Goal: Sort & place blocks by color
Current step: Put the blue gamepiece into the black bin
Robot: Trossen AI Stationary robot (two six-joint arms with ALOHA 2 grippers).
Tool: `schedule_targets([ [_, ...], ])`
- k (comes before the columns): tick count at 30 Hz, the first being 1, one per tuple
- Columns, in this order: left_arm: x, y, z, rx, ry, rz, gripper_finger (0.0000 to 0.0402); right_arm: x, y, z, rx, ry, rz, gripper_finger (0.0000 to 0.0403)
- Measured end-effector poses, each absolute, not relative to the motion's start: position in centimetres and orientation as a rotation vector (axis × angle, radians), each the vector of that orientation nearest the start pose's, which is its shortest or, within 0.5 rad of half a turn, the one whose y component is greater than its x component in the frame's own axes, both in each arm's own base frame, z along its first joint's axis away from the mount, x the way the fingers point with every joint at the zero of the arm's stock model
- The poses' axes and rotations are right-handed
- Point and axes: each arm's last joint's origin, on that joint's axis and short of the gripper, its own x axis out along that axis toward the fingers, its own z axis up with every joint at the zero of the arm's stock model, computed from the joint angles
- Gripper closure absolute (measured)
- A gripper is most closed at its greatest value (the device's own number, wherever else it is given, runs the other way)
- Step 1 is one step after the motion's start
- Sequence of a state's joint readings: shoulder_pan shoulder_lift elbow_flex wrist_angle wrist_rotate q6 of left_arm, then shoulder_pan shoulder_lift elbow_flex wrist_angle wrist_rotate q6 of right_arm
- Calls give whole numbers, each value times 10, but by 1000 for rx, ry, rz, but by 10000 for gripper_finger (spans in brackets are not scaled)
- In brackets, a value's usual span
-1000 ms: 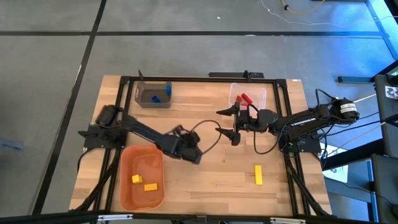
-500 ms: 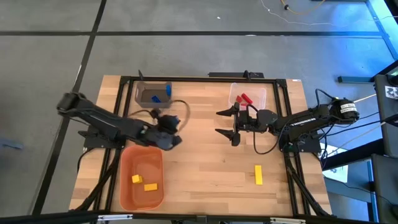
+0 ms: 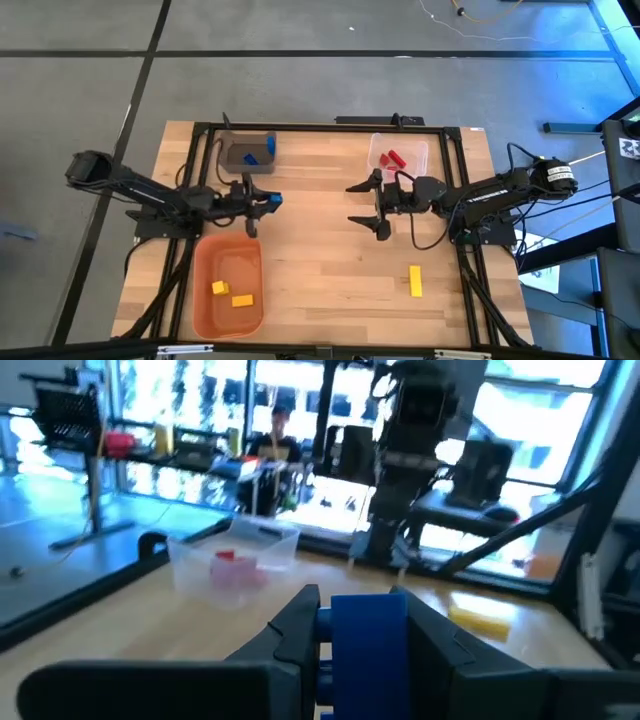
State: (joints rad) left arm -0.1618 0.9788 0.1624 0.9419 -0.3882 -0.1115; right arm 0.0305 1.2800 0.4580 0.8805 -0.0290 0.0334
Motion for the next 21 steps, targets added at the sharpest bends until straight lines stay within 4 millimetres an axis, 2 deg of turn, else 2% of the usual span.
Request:
schedule_targets([
  [21, 176, -15, 197, -137, -147, 222, 319, 252, 8, 221, 48, -36, 51, 27],
])
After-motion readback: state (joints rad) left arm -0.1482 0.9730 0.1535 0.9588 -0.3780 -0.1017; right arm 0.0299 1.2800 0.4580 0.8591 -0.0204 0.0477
